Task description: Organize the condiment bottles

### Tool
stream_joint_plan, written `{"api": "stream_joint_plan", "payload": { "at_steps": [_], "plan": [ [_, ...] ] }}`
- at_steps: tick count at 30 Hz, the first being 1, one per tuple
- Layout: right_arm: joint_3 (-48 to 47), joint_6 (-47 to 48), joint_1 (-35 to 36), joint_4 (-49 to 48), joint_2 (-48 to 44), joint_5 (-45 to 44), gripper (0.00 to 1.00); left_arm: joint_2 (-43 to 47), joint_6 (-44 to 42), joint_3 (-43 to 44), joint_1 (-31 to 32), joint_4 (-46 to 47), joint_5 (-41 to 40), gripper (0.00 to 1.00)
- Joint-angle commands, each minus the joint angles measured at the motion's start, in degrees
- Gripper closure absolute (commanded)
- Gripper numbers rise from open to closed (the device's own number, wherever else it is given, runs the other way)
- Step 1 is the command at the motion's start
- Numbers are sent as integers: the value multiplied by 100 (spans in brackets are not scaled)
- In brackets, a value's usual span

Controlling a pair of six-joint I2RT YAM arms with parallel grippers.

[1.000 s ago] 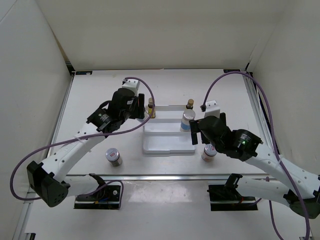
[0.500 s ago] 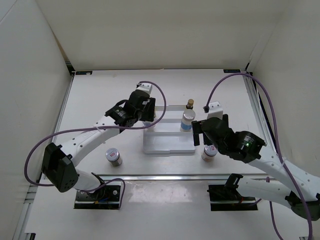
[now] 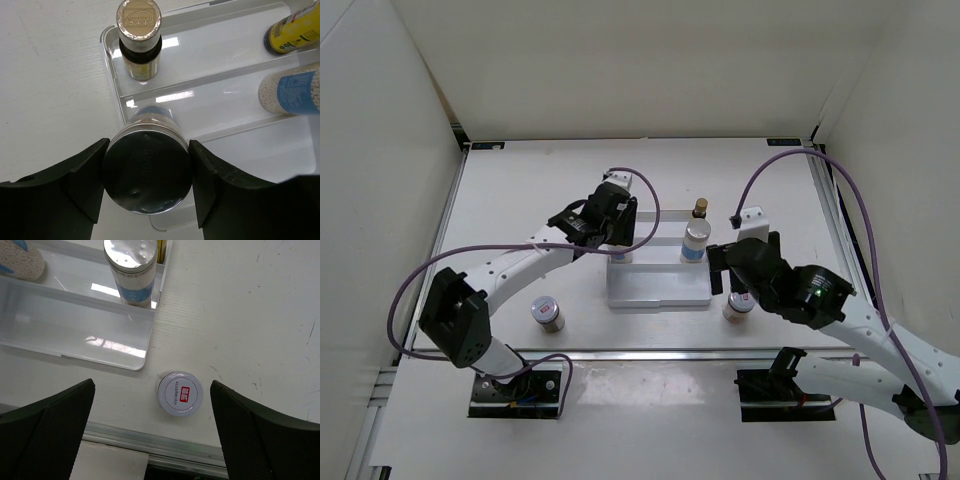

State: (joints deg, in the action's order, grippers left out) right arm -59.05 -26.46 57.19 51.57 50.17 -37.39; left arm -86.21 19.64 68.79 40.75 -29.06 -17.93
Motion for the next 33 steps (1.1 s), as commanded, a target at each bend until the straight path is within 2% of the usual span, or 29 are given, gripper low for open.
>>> {"api": "stream_joint_plan", "payload": {
  "at_steps": [1, 3, 5, 7, 8, 13, 17, 23, 33],
  "plan": [
    [34, -52, 29, 55, -139, -173, 1, 0, 102, 257, 29, 366, -131, 82],
    [34, -52, 29, 116, -139, -173, 1, -71, 102, 257, 29, 366, -131, 81],
    [34, -105, 29, 116, -192, -173, 1, -176, 102, 257, 29, 366, -131, 76],
    [34, -166, 29, 178, -192, -225, 1, -176, 102, 310, 82, 366, -131, 65],
    [34, -167, 29, 282, -192, -364, 1, -229, 102, 310, 82, 366, -131, 46],
    [-115, -1279, 29, 880, 202, -726, 1, -229, 102, 538, 82, 313, -184, 0],
    [-169, -2010, 29, 1276, 501, -665, 1, -229, 49, 758, 135, 94, -184, 0],
    [-20, -2733, -24, 1540, 687, -542, 1, 490, -4, 767, 187, -82, -465, 0],
    [516, -3454, -243, 1611, 634, -419, 1, 2775, -373, -313, 187, -627, -1089, 0]
  ]
}}
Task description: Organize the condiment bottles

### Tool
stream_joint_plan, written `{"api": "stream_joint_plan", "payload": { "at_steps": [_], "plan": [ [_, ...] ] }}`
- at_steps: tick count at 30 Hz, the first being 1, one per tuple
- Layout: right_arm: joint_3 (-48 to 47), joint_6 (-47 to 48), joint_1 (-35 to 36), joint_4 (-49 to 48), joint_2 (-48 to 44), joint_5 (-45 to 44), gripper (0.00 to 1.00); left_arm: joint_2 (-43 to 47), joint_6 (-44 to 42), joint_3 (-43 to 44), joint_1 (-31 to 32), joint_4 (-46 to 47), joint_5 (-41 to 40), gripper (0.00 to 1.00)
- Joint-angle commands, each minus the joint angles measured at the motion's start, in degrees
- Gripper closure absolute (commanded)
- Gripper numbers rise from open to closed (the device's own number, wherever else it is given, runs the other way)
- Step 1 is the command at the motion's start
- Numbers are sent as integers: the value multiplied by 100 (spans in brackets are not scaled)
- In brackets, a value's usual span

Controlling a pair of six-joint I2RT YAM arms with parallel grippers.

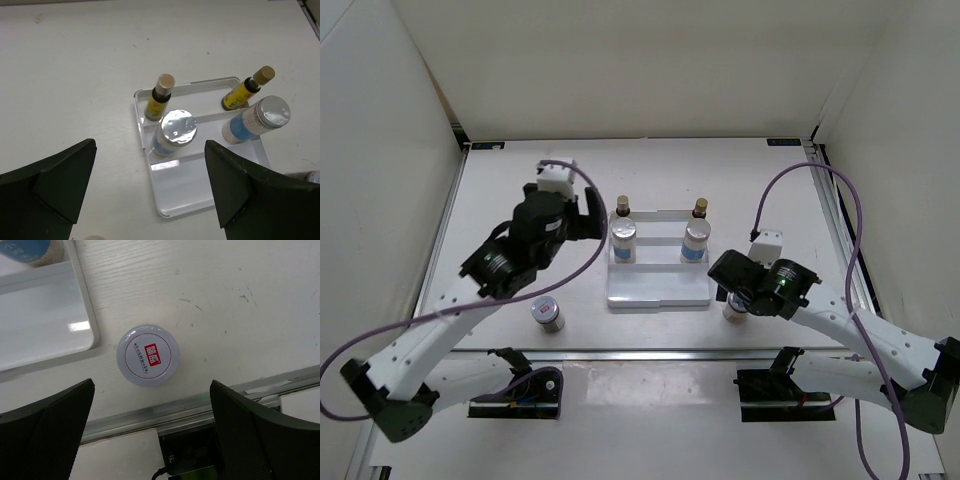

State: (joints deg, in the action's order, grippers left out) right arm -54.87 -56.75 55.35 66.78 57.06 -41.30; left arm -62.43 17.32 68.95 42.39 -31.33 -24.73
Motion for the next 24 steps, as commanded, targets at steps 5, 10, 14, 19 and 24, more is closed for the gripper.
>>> {"api": "stream_joint_plan", "payload": {
  "at_steps": [5, 10, 14, 19, 24],
  "plan": [
    [319, -65, -507, -393, 86, 420, 1, 1180, 33, -953, -46, -1014, -866, 0],
    [503, 304, -999, -727, 148, 692, 1, 1829, 175, -1533, -170, -1376, -1095, 0],
    [767, 630, -1464, -1254, 148, 1219, 1, 1972, 228, -1700, -240, -1376, -1166, 0],
    [978, 736, -1808, -1554, 367, 1835, 1, 1823, 228, -1648, -240, -1376, -1315, 0],
    [1040, 736, -1861, -1677, 727, 1941, 1, 1708, 228, -1648, -240, -1376, -1315, 0]
  ]
}}
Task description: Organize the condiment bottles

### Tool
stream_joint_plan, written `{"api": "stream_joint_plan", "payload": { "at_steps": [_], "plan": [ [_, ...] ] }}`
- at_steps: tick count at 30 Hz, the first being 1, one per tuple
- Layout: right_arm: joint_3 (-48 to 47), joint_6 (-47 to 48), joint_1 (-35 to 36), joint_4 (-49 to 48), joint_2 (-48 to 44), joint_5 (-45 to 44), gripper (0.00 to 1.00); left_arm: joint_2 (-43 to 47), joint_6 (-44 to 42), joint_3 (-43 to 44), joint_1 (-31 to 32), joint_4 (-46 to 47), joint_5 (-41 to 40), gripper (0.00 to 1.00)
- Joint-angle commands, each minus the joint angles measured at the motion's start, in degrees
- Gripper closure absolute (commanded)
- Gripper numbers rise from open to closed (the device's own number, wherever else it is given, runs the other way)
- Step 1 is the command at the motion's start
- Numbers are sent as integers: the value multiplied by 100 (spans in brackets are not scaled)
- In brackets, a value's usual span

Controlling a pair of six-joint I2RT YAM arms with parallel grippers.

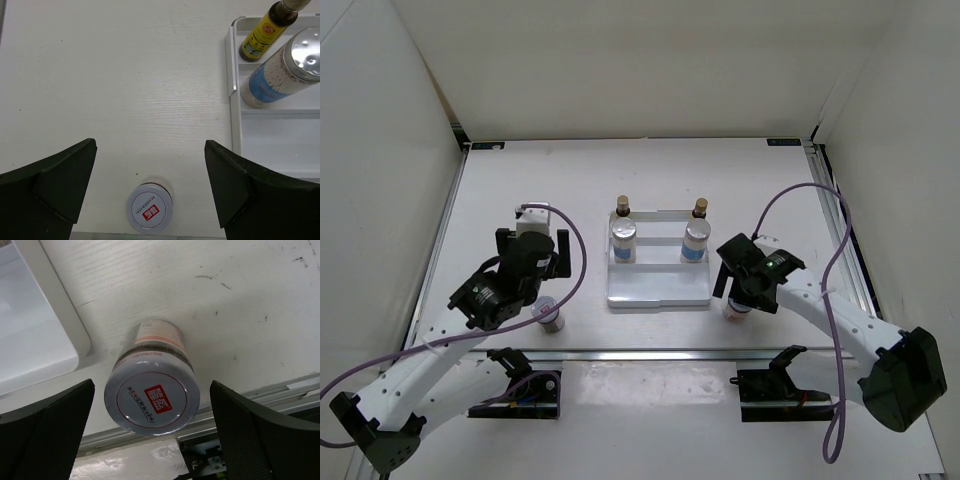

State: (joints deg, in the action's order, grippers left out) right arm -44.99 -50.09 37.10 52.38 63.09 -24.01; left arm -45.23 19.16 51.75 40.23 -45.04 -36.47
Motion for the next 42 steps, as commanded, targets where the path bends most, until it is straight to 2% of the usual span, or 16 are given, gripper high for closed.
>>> {"api": "stream_joint_plan", "payload": {
  "at_steps": [1, 7, 12, 22, 26, 28, 29, 33, 36, 42],
  "plan": [
    [104, 69, -36, -298, 125, 213, 1, -12, 44, 72, -24, -5, -141, 0],
    [218, 69, -203, -491, 537, 423, 1, 41, 44, 72, -24, -5, -141, 0],
    [281, 122, -256, -658, 538, 608, 1, 41, 44, 72, -24, -5, -141, 0],
    [395, 175, -309, -764, 538, 713, 35, 41, 44, 72, -24, -5, -141, 0],
    [395, 175, -309, -764, 538, 713, 54, 41, 44, 72, -24, -5, -141, 0],
    [395, 175, -309, -764, 485, 713, 61, 41, 44, 72, -24, -5, -141, 0],
    [395, 175, -309, -712, 485, 713, 68, 41, 44, 72, -24, -5, -141, 0],
    [342, 175, -309, -580, 354, 582, 82, 41, 44, 72, -24, -5, -141, 0],
    [220, 175, -309, -413, 187, 450, 91, 41, 44, 72, -24, -5, -141, 0],
    [43, 227, -309, -167, -69, 196, 99, 41, 44, 72, -24, -5, -141, 0]
  ]
}}
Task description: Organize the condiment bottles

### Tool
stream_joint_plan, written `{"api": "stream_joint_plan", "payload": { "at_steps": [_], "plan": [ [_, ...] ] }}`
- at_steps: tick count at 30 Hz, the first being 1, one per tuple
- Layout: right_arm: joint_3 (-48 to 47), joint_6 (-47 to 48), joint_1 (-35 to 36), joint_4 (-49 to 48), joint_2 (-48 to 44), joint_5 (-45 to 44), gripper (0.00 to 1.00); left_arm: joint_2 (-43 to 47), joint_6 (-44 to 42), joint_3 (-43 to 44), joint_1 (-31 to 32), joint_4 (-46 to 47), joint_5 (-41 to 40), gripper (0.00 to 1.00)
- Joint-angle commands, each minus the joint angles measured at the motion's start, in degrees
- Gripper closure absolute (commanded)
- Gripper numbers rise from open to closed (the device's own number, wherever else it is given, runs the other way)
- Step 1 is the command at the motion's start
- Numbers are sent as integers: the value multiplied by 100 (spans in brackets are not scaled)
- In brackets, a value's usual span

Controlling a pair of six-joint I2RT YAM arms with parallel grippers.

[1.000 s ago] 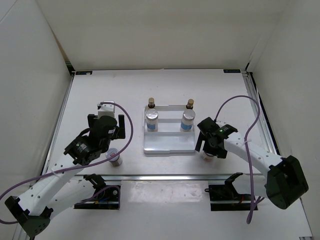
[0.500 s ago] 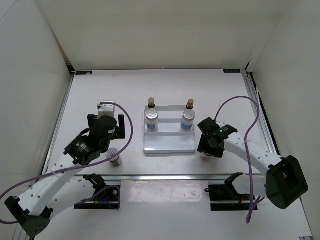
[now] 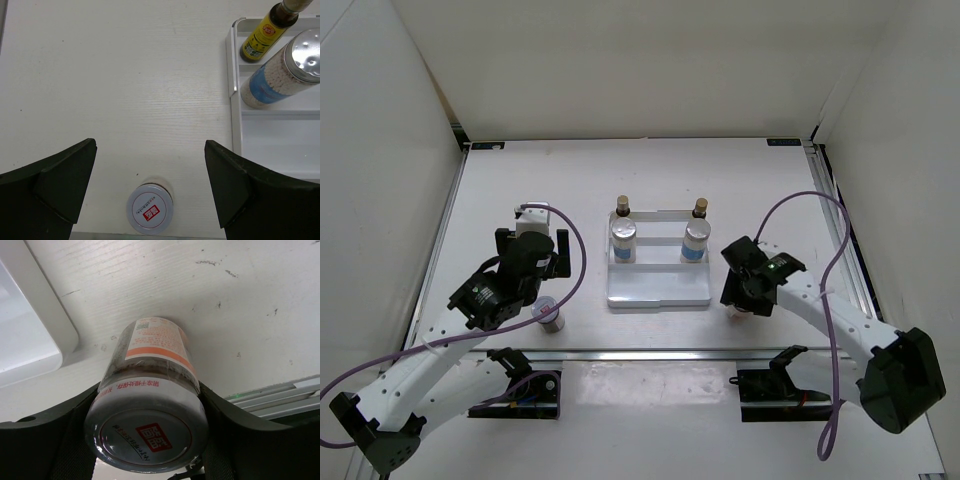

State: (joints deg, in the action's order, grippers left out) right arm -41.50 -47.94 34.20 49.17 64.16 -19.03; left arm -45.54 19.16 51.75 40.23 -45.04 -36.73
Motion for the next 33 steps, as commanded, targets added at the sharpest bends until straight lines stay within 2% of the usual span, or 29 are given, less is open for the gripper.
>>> {"api": "stream_joint_plan", "payload": {
  "at_steps": [1, 4, 12, 24, 33],
  "plan": [
    [-376, 13, -18, 207, -228, -303, 99, 71, 44, 72, -24, -5, -115, 0],
    [-490, 145, 35, 207, -368, -303, 99, 71, 44, 72, -24, -5, -115, 0],
    [-1070, 523, 720, 93, -598, -760, 100, 71, 44, 72, -24, -5, -115, 0],
    [-1677, 690, 1554, -600, 754, -927, 100, 71, -9, 72, -24, -5, -115, 0],
    [-1730, 804, 1757, -1093, 1107, -989, 100, 71, -9, 72, -24, -5, -168, 0]
  ]
}}
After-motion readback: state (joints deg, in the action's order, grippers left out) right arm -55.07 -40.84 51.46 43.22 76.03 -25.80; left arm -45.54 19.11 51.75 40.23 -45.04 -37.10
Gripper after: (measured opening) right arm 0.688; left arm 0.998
